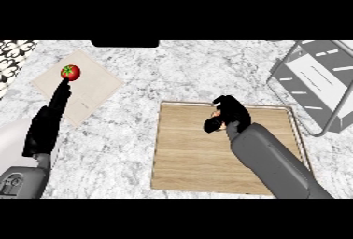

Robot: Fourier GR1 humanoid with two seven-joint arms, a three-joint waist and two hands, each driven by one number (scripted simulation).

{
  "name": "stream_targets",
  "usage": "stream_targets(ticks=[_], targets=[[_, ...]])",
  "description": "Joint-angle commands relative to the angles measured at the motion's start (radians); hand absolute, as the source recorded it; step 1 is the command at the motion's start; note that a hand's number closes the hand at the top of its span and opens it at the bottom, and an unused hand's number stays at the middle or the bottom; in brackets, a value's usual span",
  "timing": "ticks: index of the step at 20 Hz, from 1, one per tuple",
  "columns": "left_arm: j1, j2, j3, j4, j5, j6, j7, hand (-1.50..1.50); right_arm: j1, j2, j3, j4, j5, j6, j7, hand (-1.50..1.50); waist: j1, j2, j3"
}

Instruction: Pick the cupcake from the tray and place it in the tiered basket

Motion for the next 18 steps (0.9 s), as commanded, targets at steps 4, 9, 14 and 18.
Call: stream_targets(ticks=[4, 9, 14, 18], targets=[[0.047, -0.019, -0.007, -0.070, -0.039, 0.004, 0.023, 0.00, 0.036, 0.055, -0.032, -0.063, 0.035, 0.026, 0.125, 1.50, -0.002, 0.003, 0.006], [-0.020, -0.027, 0.035, 0.066, -0.032, -0.016, -0.015, 0.00, 0.026, 0.084, -0.091, -0.087, 0.103, -0.047, 0.135, 1.50, -0.010, 0.006, 0.006], [0.016, -0.009, 0.051, -0.016, -0.016, -0.029, 0.020, 0.00, 0.104, -0.047, -0.041, -0.376, 0.113, 0.091, -0.051, 1.50, -0.023, -0.002, 0.006], [0.057, -0.021, 0.047, 0.001, -0.022, -0.009, 0.006, 0.00, 0.181, -0.107, 0.198, -0.526, 0.111, 0.224, -0.426, 1.50, -0.040, -0.021, 0.009]])
